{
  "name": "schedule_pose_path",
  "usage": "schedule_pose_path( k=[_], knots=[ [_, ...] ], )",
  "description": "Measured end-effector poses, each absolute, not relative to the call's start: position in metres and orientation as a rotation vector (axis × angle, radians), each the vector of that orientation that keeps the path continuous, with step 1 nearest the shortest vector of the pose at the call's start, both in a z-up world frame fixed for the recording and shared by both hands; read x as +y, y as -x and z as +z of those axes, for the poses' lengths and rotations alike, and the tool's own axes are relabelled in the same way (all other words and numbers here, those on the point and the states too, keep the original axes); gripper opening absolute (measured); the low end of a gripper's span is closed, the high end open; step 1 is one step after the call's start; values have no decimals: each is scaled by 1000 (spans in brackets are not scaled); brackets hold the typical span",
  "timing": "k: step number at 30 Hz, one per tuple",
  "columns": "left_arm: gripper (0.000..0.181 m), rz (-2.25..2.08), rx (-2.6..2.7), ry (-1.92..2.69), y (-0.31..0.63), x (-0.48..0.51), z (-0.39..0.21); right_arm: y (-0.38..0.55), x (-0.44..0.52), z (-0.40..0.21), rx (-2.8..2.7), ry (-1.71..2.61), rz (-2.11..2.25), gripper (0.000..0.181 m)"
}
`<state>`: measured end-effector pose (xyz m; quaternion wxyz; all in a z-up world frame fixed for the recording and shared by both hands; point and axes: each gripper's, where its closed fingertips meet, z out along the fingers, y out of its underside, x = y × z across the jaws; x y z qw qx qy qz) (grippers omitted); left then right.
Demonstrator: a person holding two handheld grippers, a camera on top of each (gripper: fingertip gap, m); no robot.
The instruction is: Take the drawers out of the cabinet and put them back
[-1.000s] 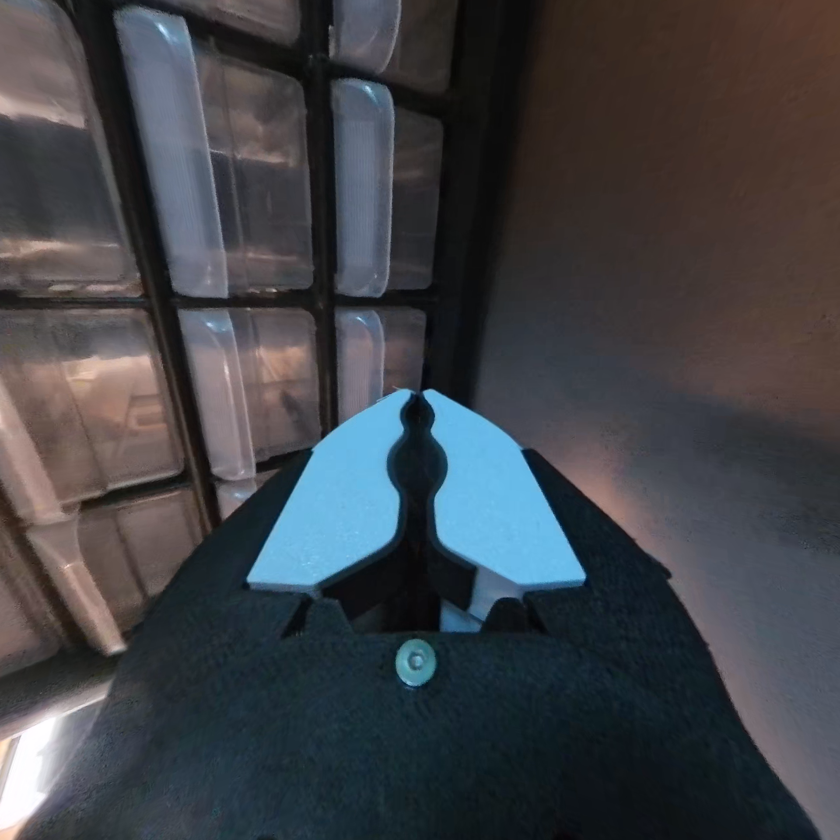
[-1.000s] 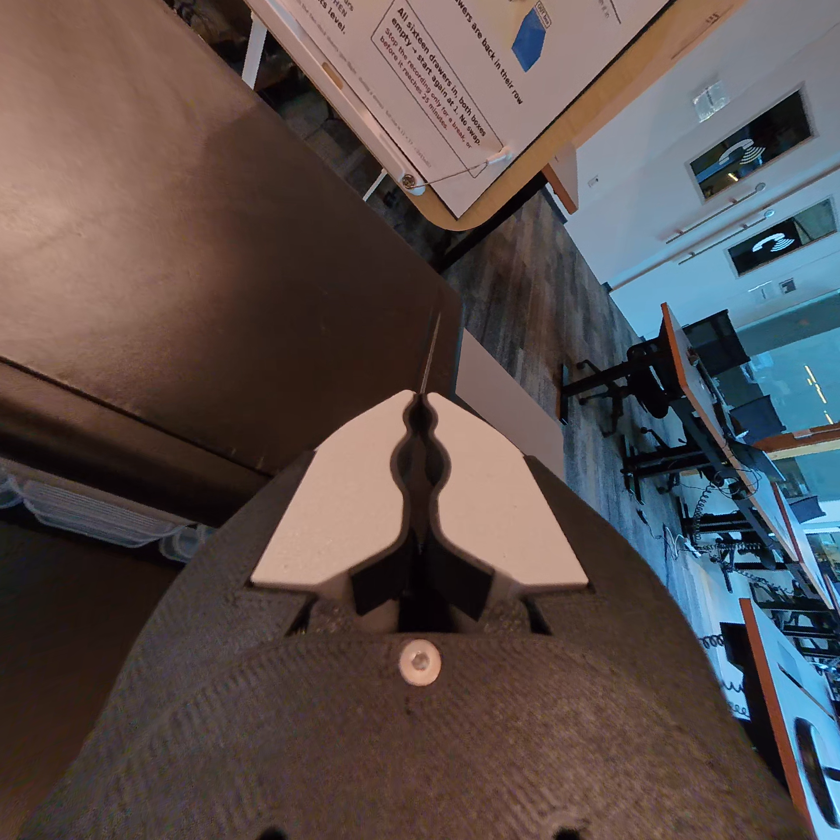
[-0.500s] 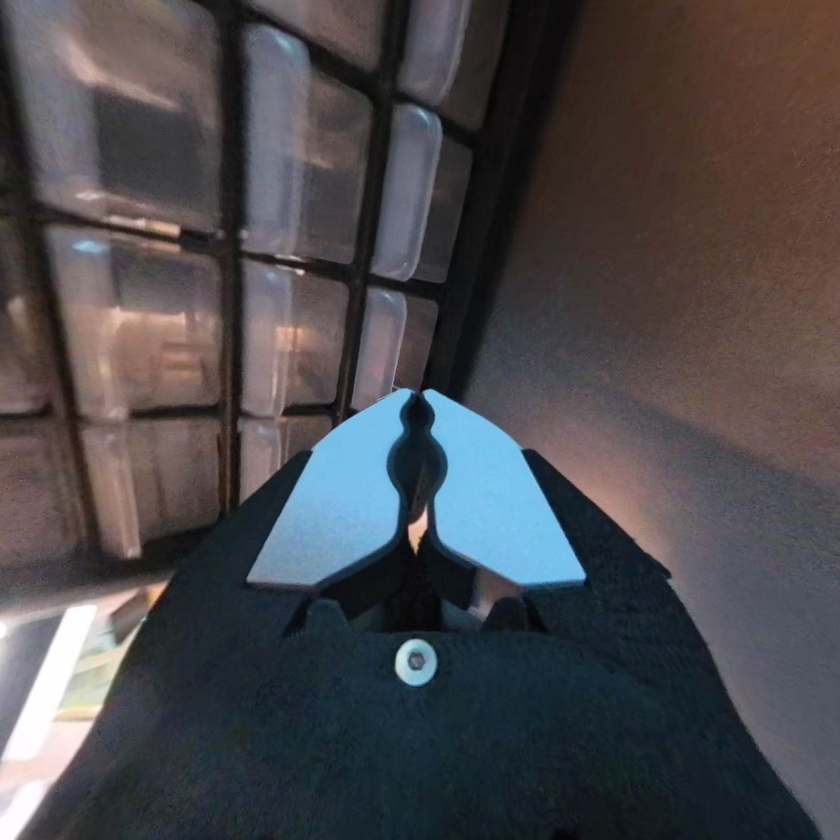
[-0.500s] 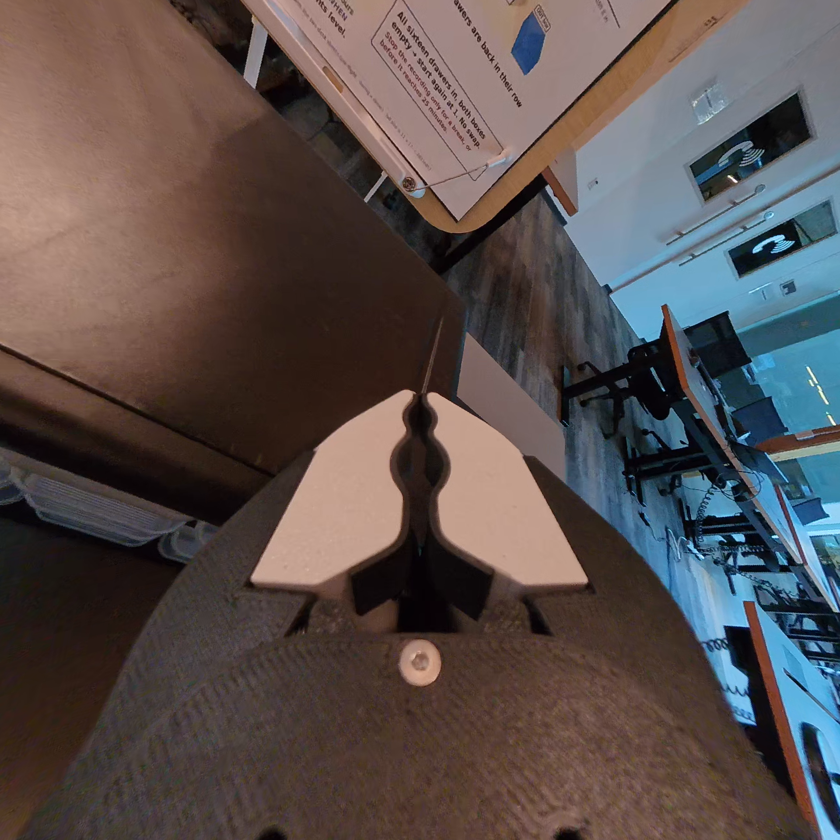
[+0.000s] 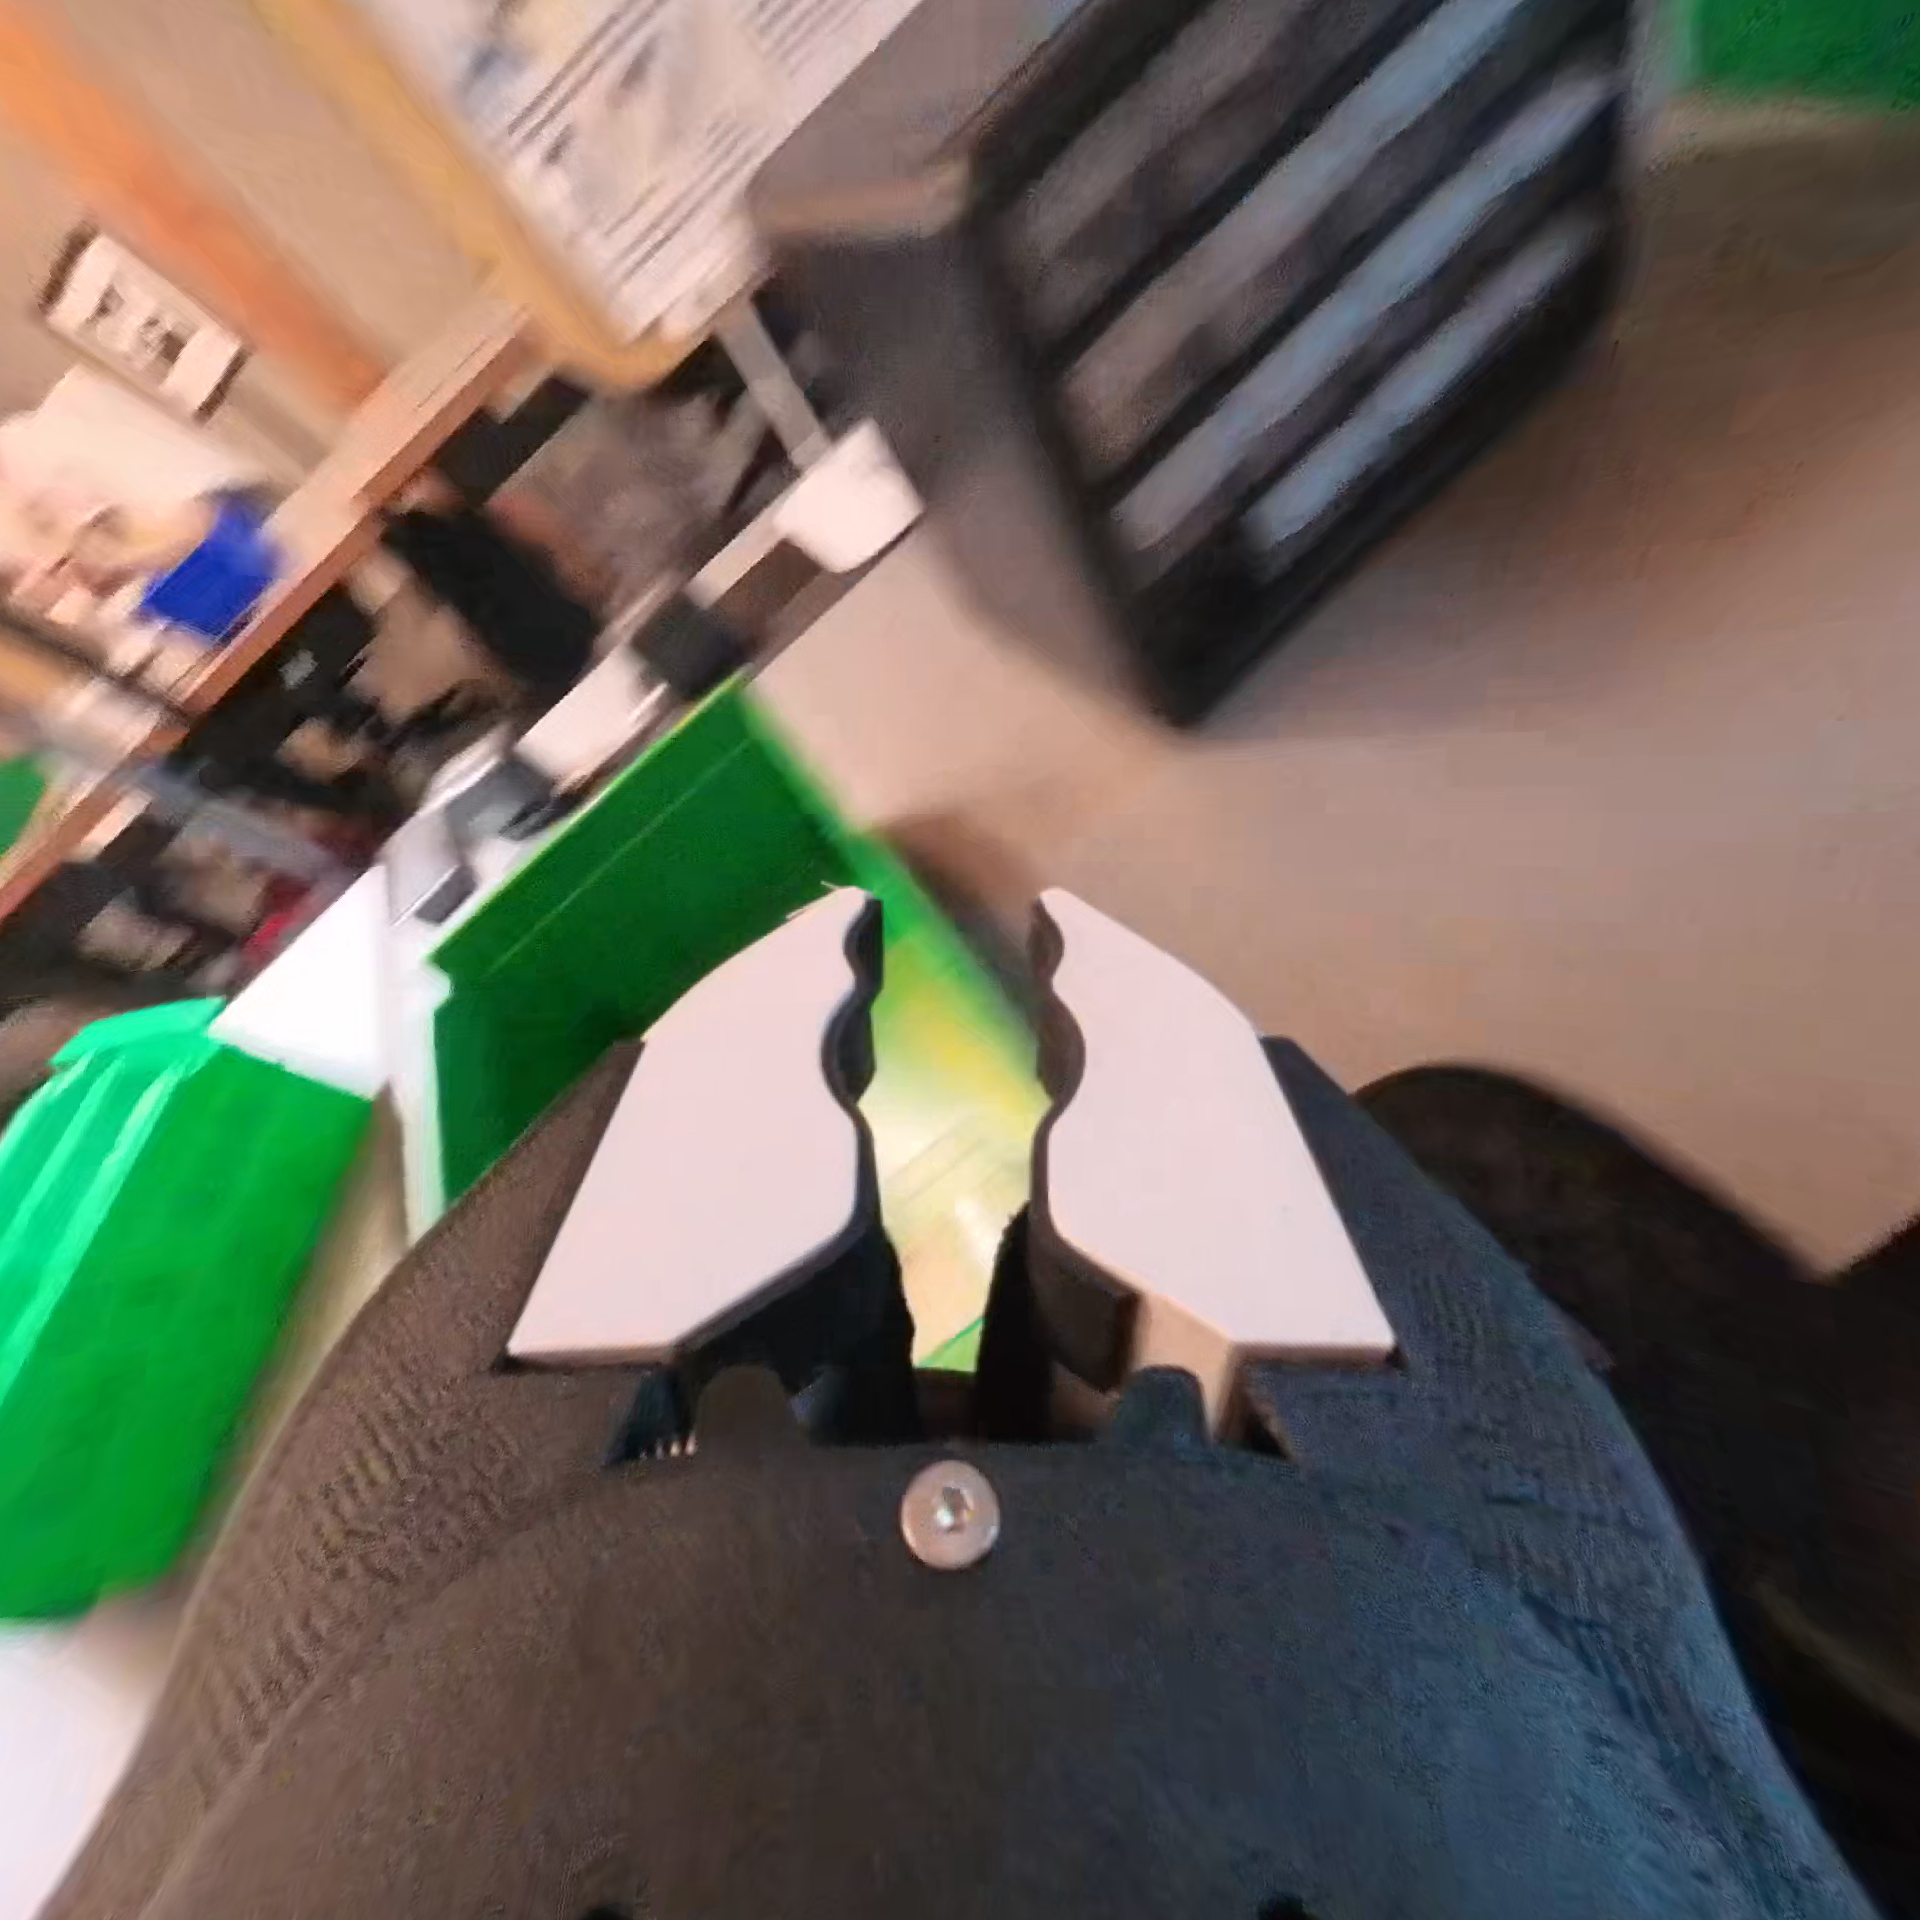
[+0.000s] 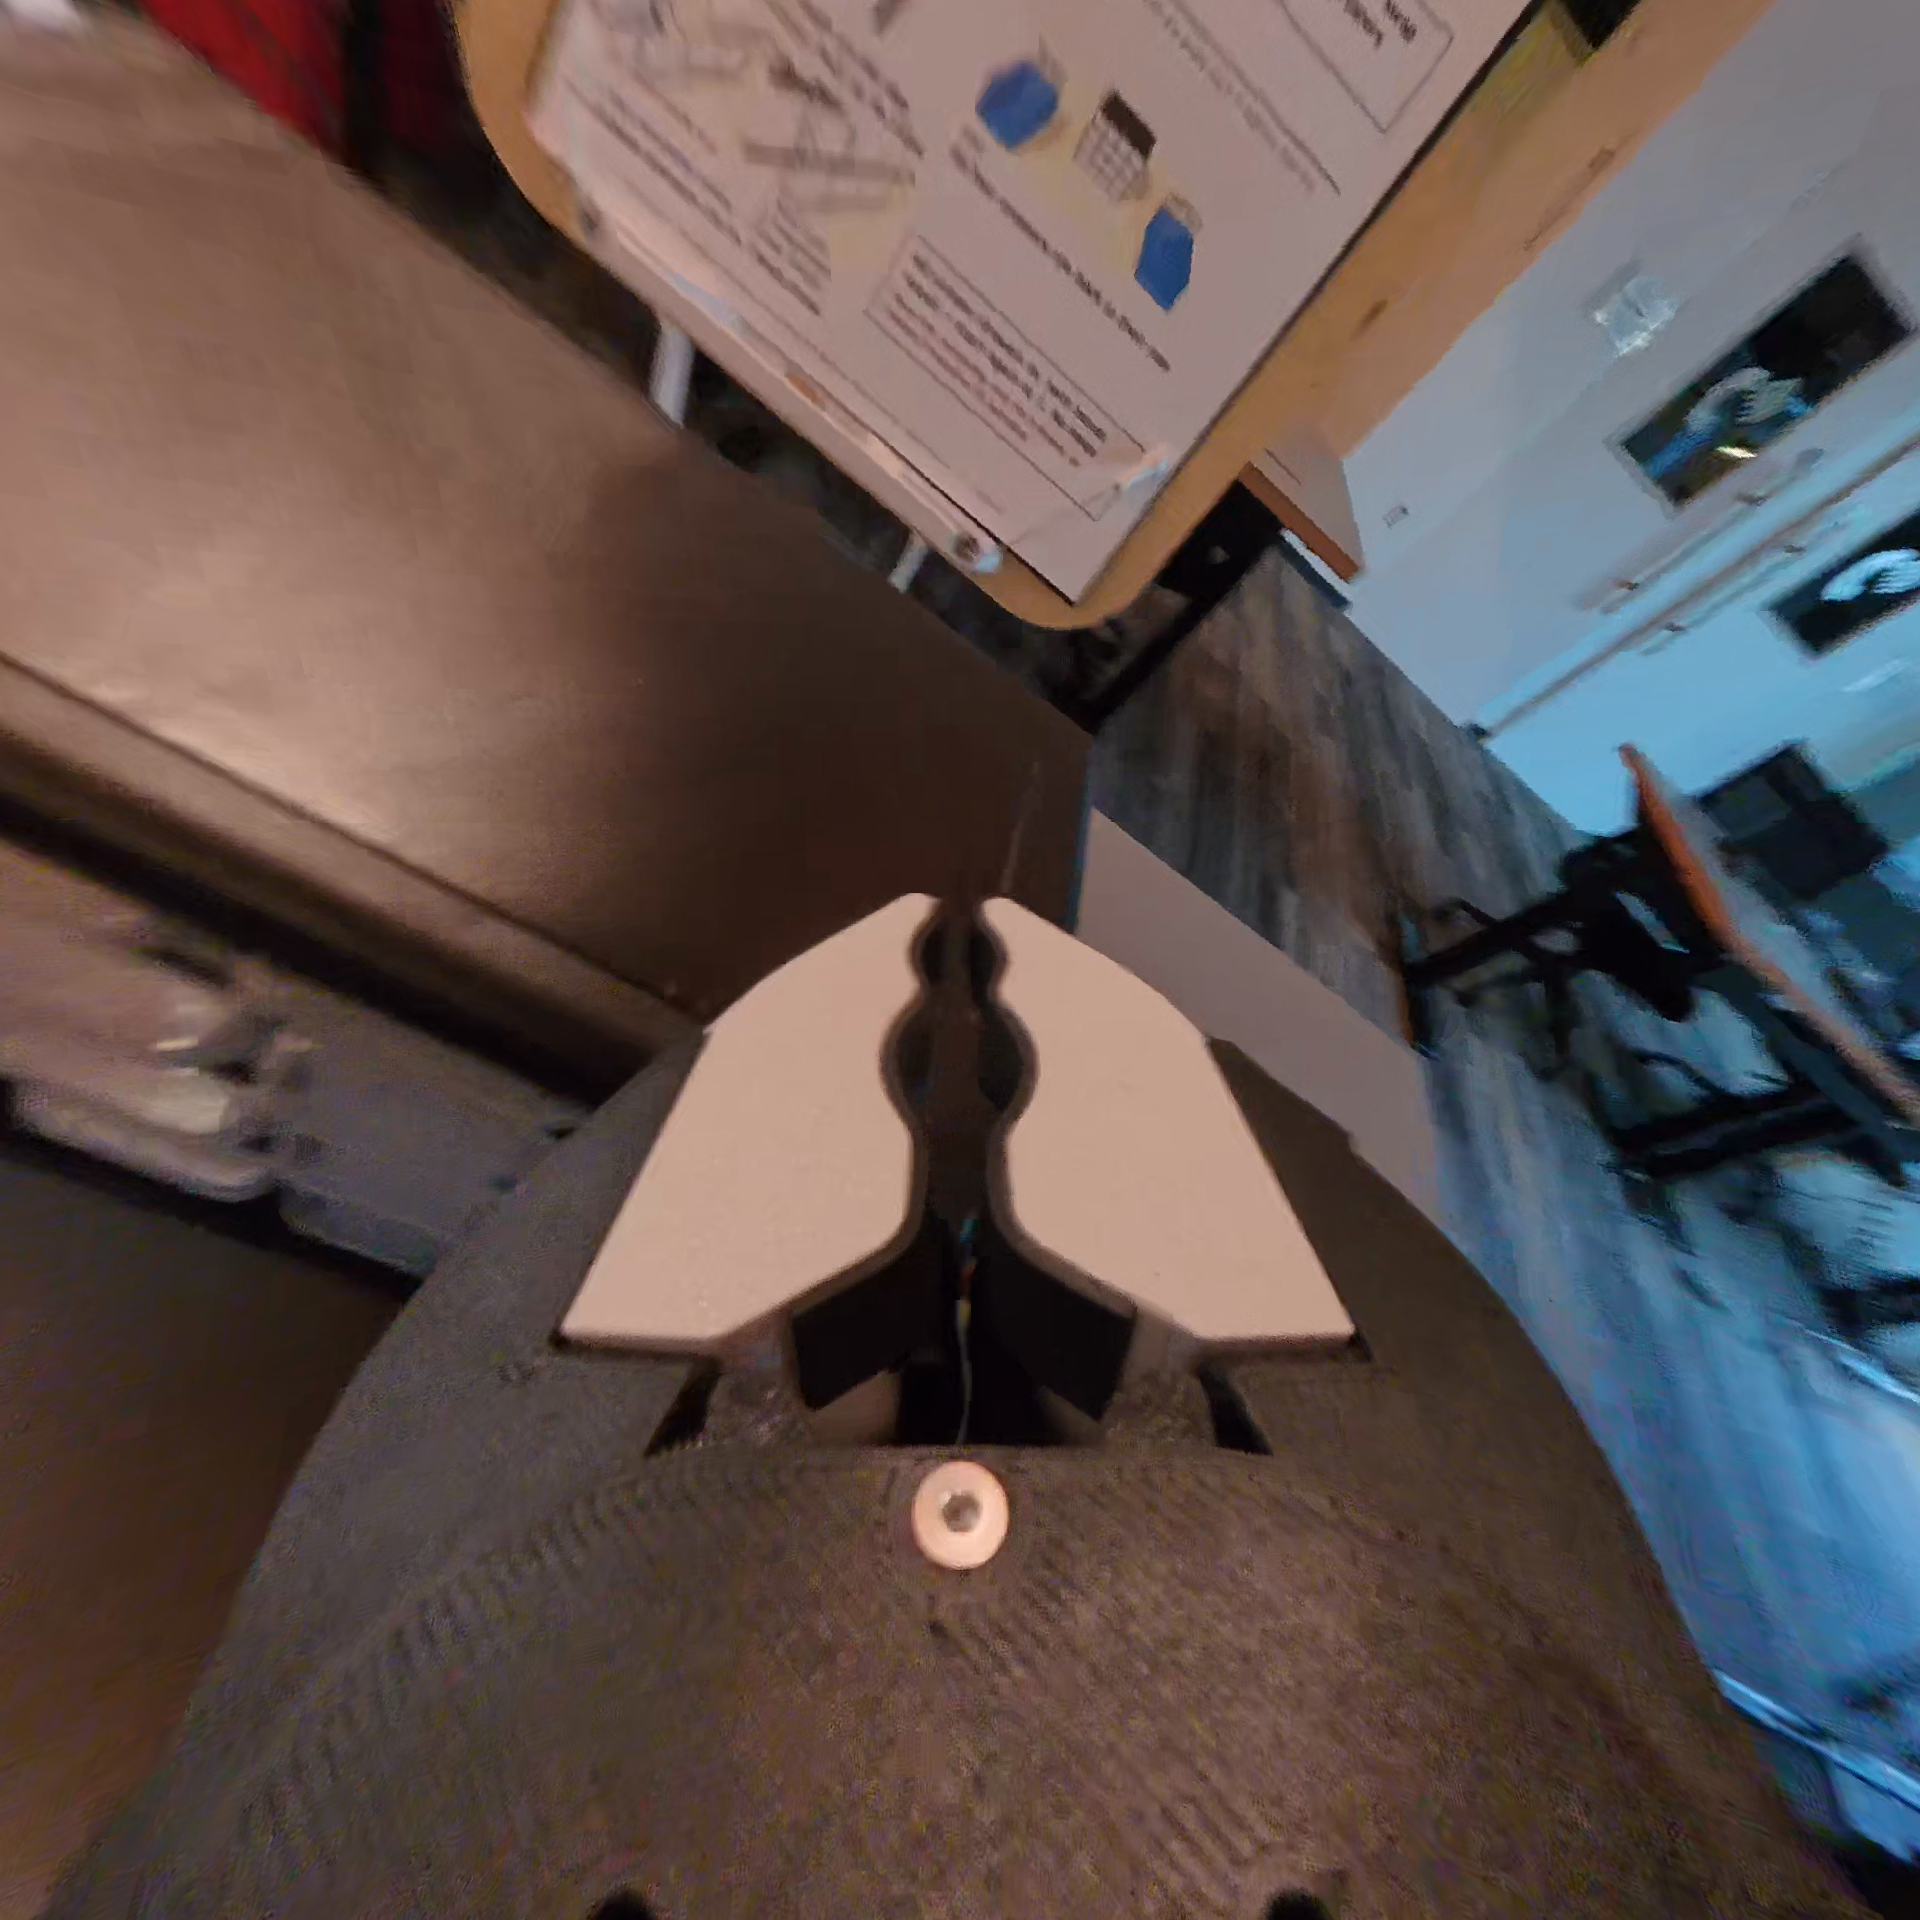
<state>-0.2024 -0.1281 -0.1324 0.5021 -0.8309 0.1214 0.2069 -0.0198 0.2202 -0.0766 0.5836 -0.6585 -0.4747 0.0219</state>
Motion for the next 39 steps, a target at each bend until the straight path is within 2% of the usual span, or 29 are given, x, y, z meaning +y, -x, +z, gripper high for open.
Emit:
schedule_pose_path(
  k=[1, 5, 10, 16, 24, 32, 39],
  knots=[
    [29, 559, 224, 2057, 232, -144, -130, 19, 209, -76, -1099, 1533, 158, 12],
    [35, 587, -34, 2375, 318, -195, -159, 7, 154, -74, -1099, 1519, 598, 29],
    [35, 463, -140, 2673, 348, -209, -220, -25, 81, -70, -1069, 1425, 1037, 29],
    [32, 438, -202, 2813, 362, -209, -260, -66, 40, -69, -939, 1335, 1259, 27],
    [26, 522, -257, 2866, 379, -211, -283, -88, 35, -78, -847, 1312, 1276, 24],
    [17, 610, -254, 2625, 382, -191, -261, -81, 32, -90, -874, 1336, 1259, 24],
    [13, 791, -313, 2039, 375, -187, -145, -60, 7, -104, -1017, 1210, 1203, 31]
  ],
)
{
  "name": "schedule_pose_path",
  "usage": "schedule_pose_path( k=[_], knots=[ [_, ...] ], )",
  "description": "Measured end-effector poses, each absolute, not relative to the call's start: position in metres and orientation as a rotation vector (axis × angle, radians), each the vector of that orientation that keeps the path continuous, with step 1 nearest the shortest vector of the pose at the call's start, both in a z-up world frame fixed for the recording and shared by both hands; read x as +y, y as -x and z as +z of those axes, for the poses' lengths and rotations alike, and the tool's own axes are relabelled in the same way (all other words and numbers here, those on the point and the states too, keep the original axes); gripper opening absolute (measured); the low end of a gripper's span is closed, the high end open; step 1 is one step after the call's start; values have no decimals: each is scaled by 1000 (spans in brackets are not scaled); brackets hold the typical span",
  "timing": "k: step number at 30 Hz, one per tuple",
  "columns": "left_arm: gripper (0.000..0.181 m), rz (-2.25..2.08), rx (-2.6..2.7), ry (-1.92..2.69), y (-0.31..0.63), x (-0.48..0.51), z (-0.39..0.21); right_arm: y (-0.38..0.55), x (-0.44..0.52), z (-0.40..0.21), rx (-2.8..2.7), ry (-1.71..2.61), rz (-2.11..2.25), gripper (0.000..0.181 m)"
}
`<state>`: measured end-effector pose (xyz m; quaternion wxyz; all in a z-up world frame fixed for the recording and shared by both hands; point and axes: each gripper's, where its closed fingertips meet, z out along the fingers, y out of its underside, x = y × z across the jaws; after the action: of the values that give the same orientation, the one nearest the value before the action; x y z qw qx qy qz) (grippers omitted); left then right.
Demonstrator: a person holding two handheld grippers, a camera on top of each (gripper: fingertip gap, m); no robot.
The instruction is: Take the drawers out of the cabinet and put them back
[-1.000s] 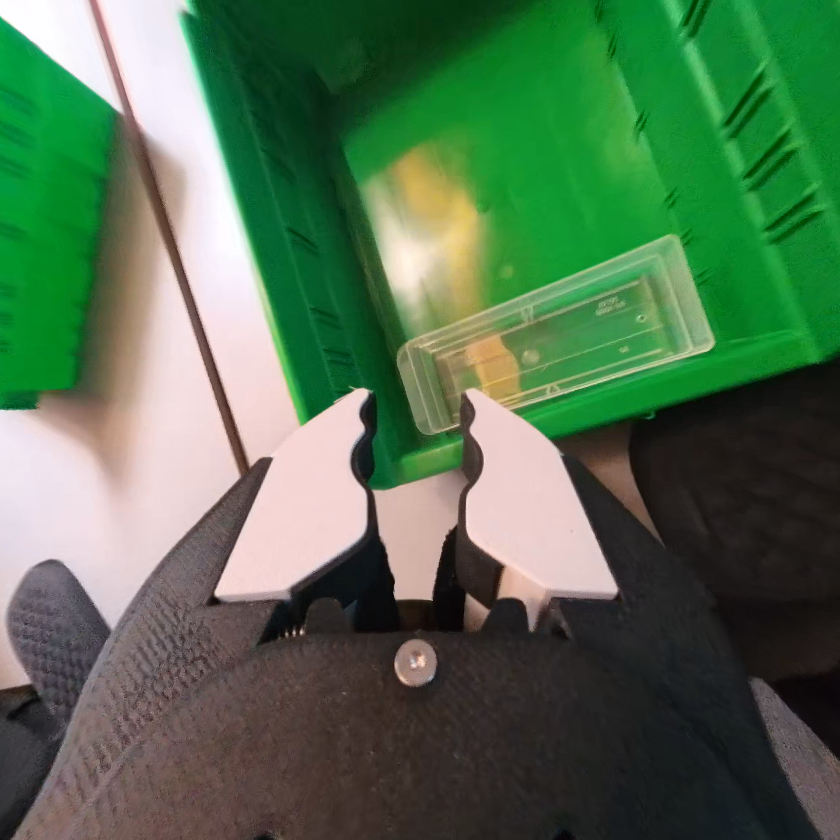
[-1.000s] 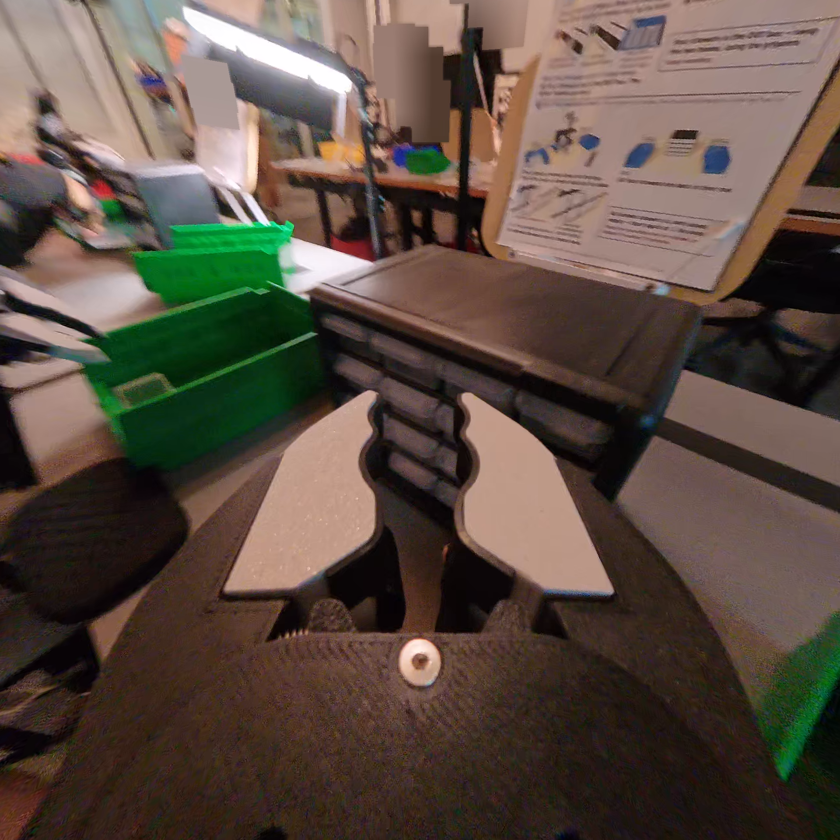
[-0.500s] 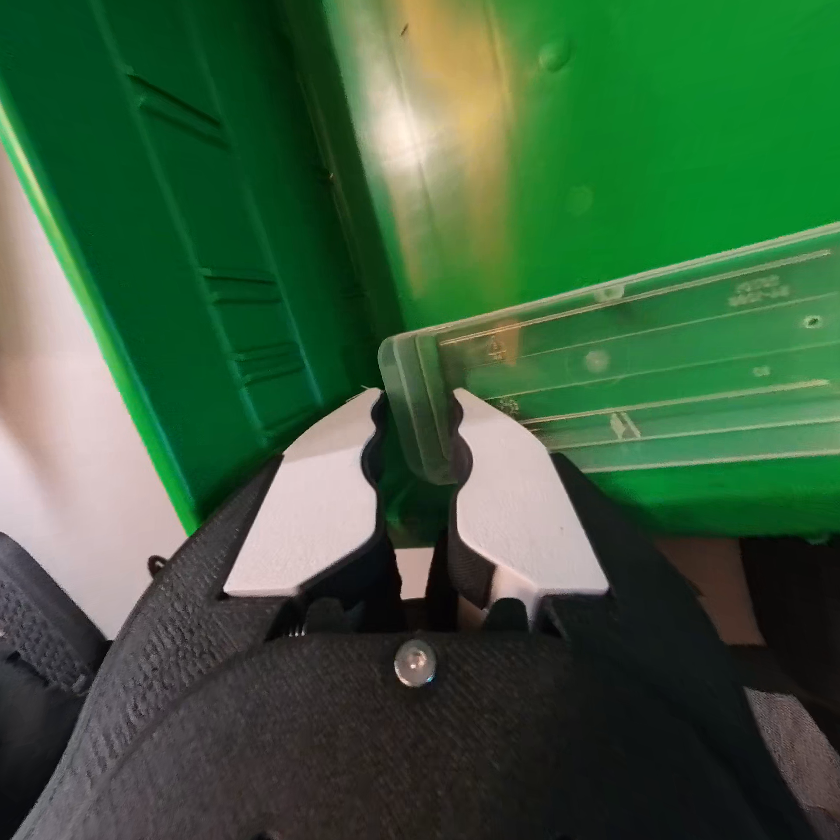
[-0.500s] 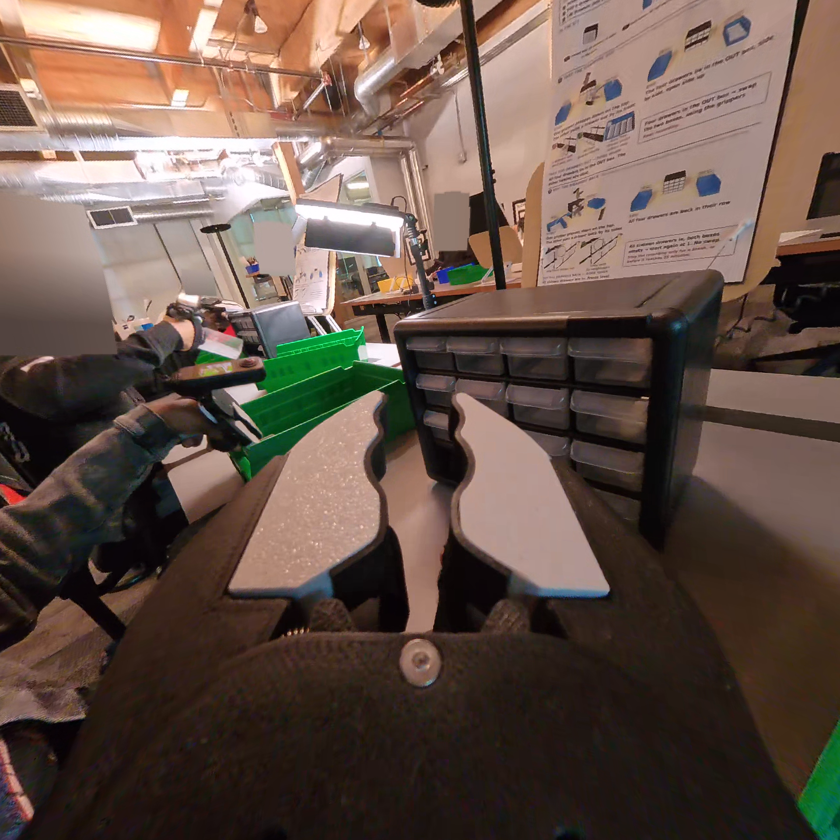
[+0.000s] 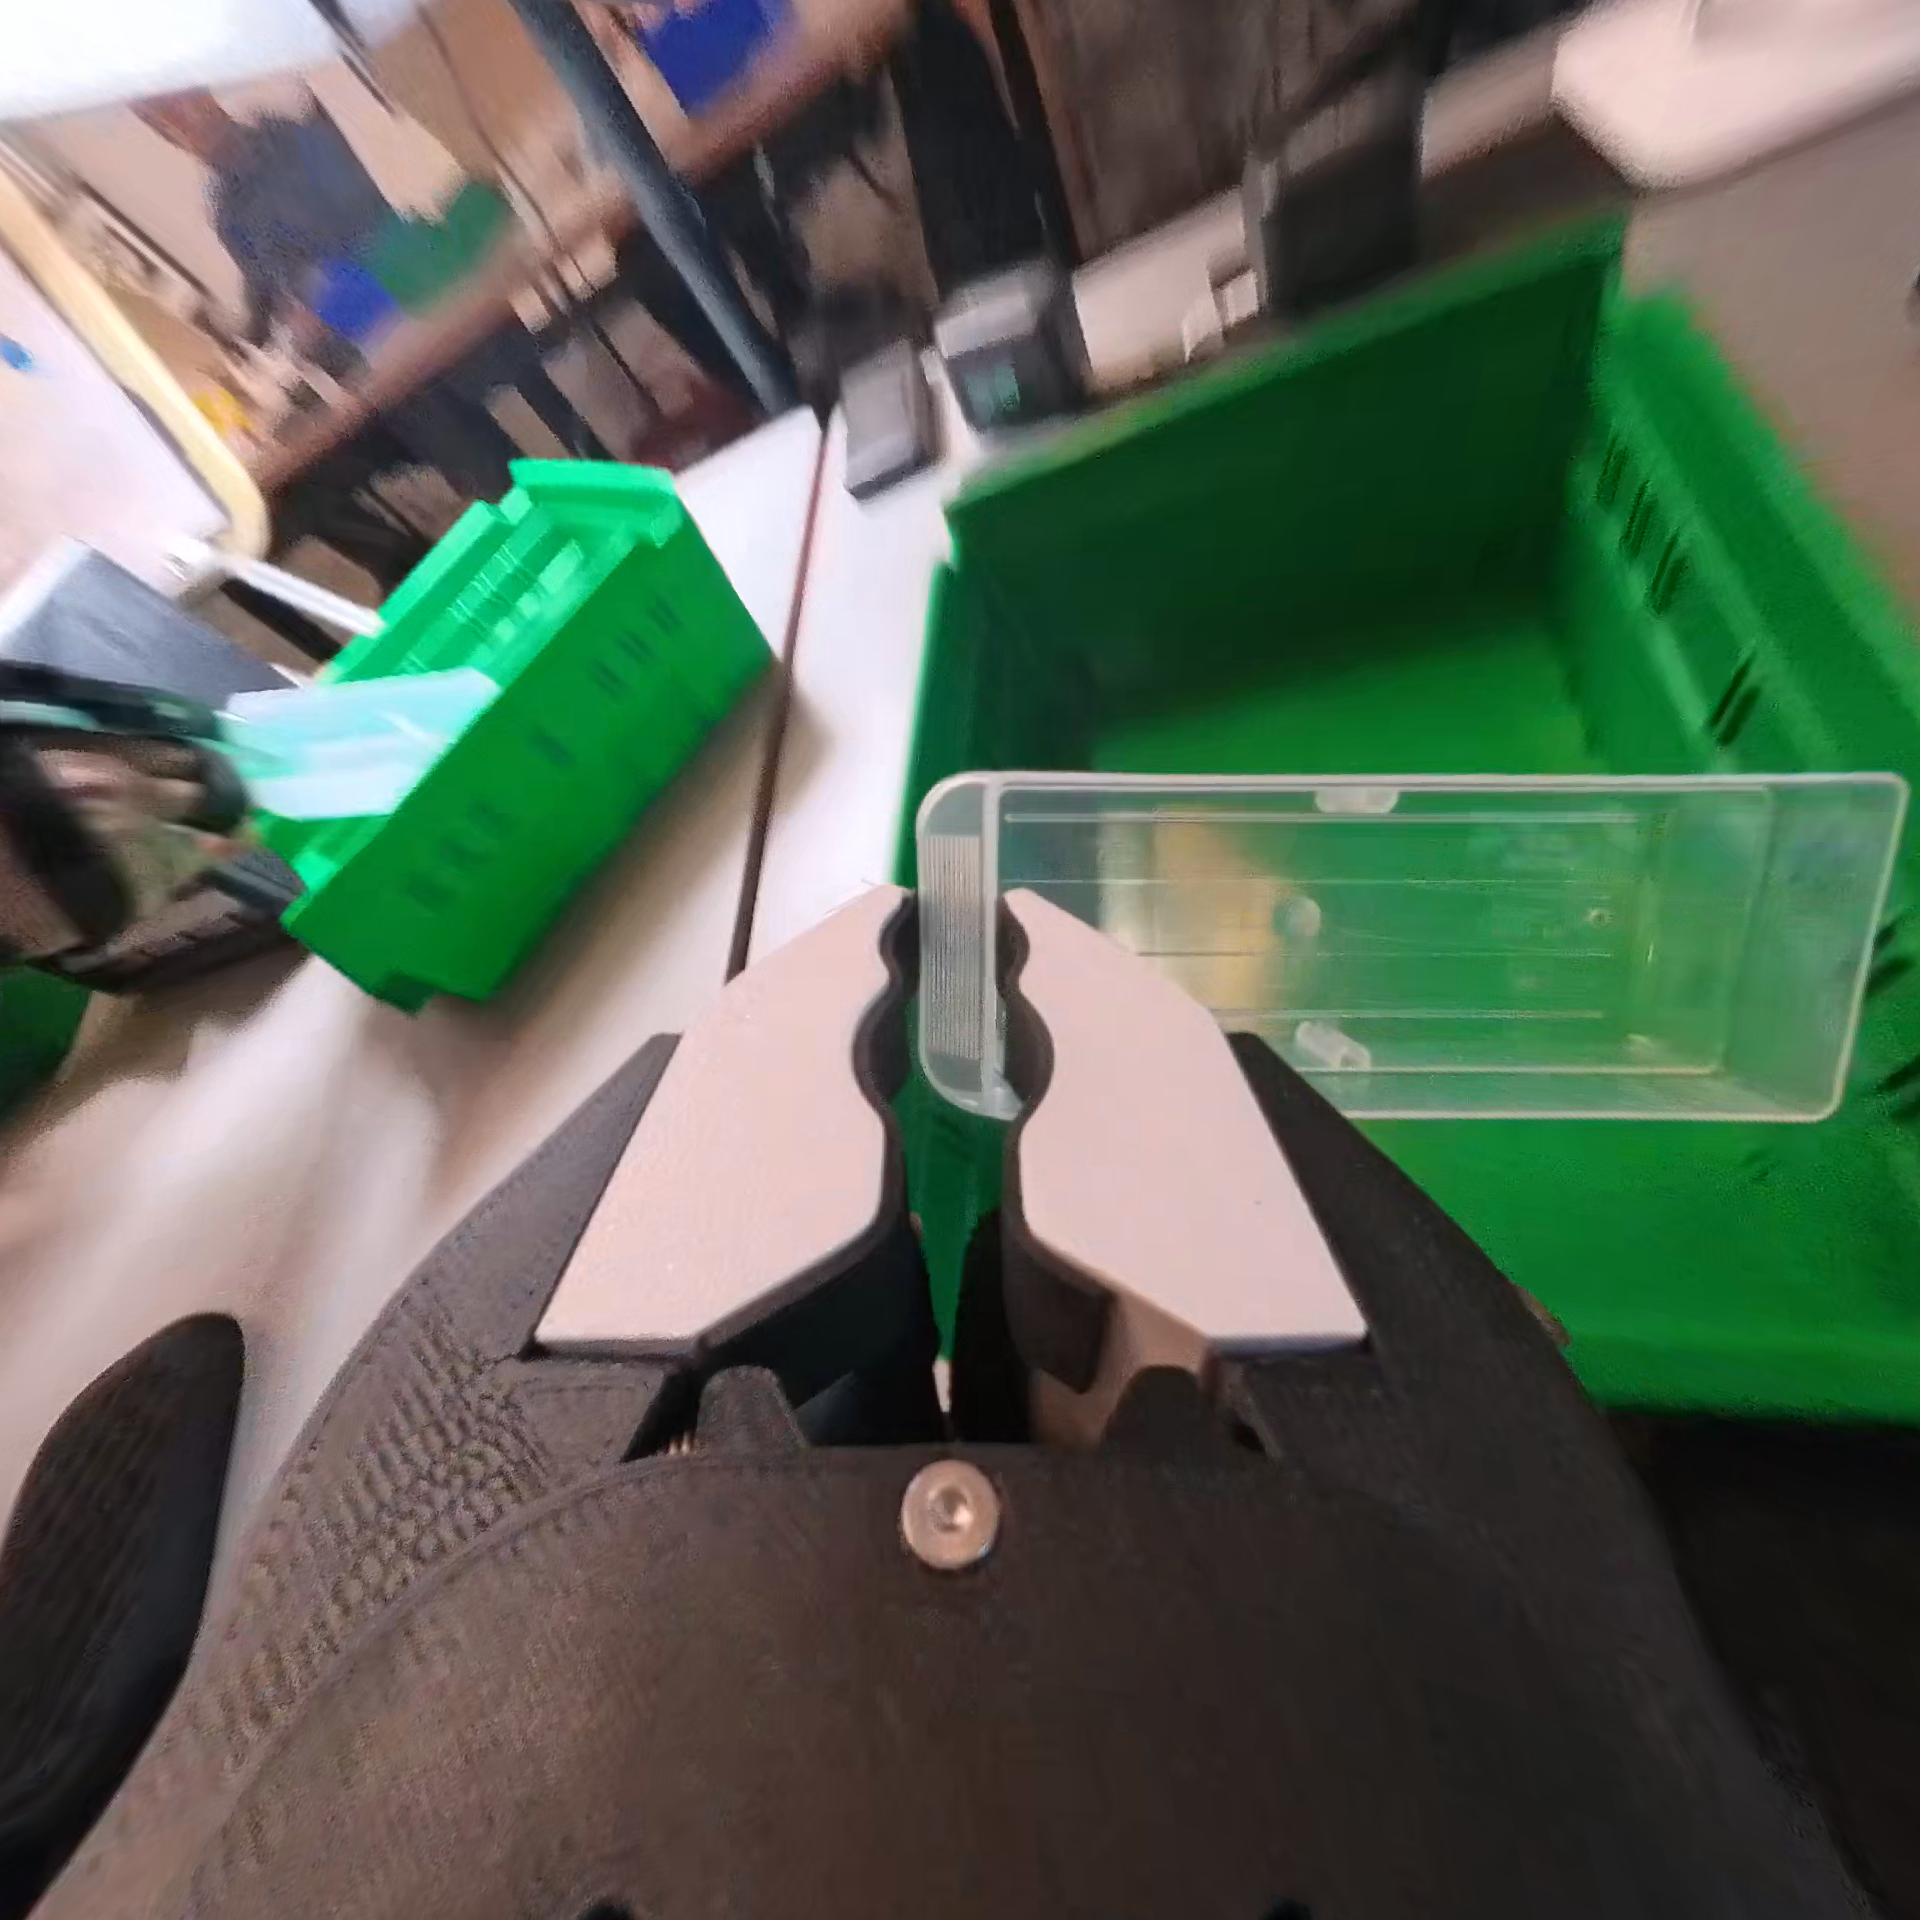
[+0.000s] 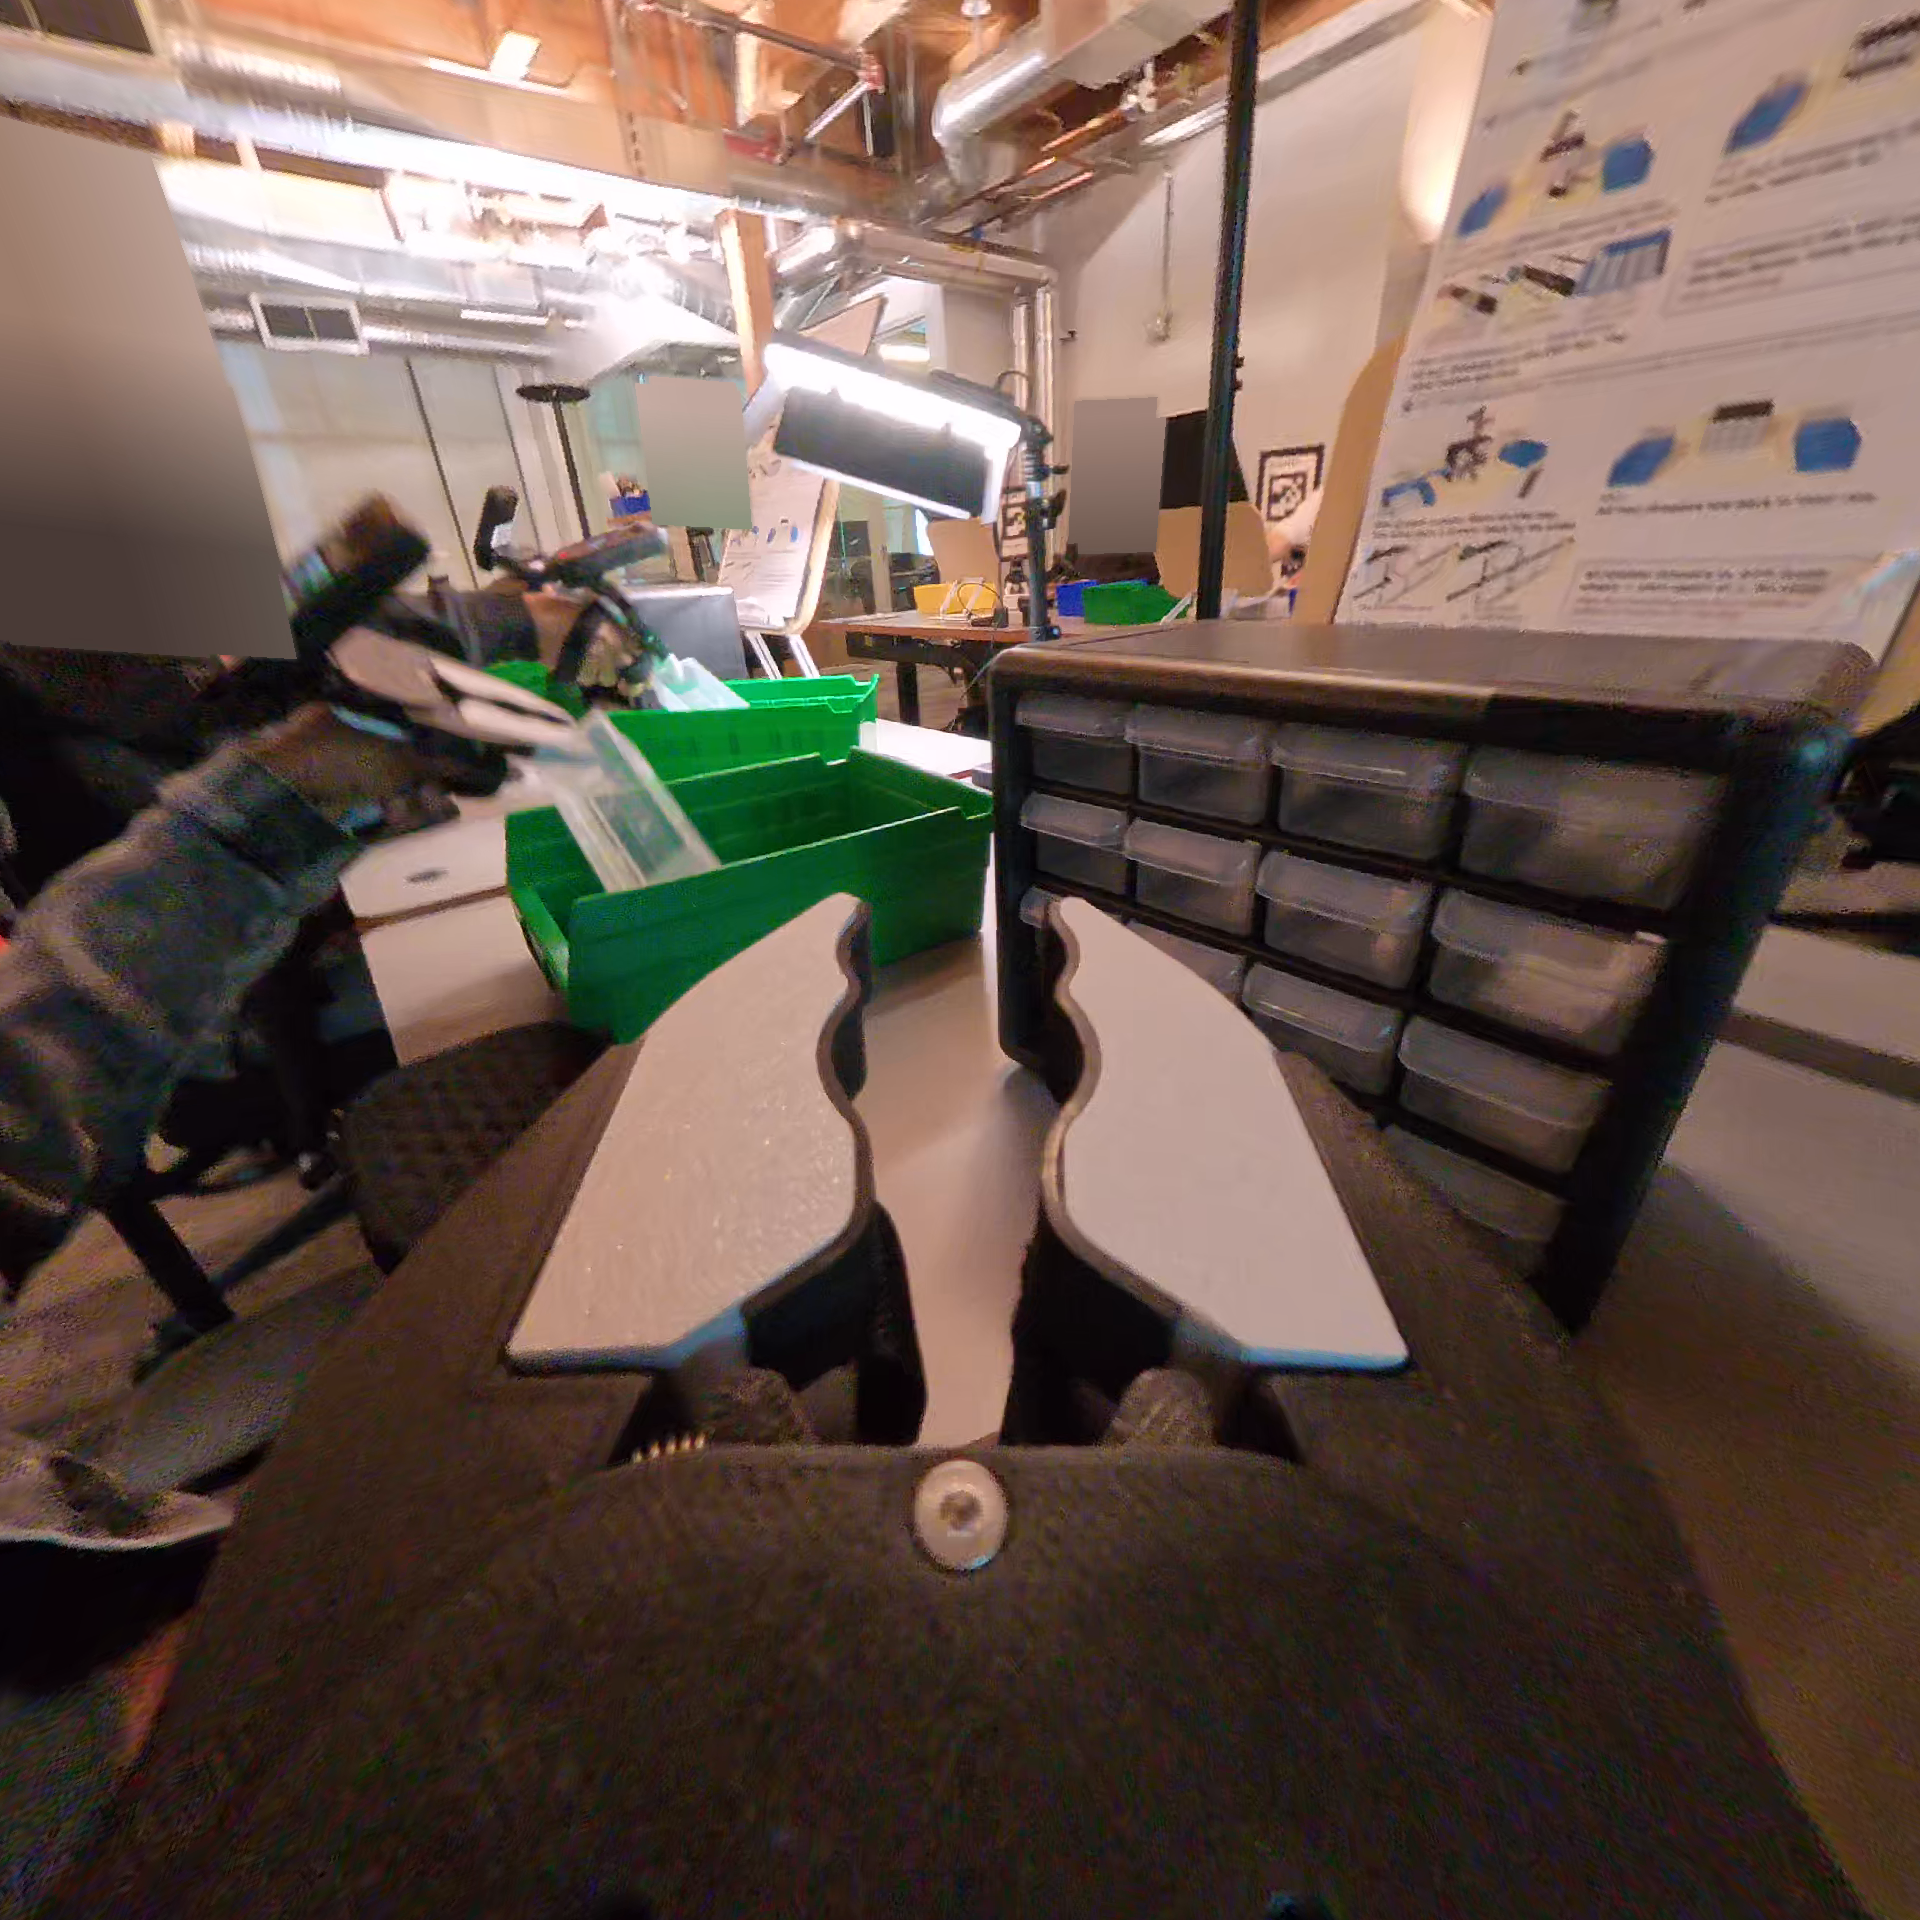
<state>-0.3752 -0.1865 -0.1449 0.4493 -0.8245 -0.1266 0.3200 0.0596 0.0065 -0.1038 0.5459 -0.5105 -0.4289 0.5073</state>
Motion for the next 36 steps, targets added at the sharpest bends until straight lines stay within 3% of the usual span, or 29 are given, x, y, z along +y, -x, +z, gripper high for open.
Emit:
schedule_pose_path(
  k=[6, 10, 13, 25, 36],
  knots=[
    [13, 437, -295, 1595, 308, -171, -78, -36, -23, -116, -1143, 937, 971, 72],
    [13, 160, -199, 1544, 241, -141, -84, -15, -48, -129, -1243, 776, 819, 100],
    [13, 71, -135, 1590, 198, -116, -105, 0, -66, -135, -1305, 660, 723, 108],
    [13, -107, 82, 1739, 107, -66, -145, 12, -89, -137, -1350, 383, 408, 81],
    [13, -58, 136, 1770, 94, -69, -144, 17, -92, -143, -1371, 366, 364, 82]
  ],
)
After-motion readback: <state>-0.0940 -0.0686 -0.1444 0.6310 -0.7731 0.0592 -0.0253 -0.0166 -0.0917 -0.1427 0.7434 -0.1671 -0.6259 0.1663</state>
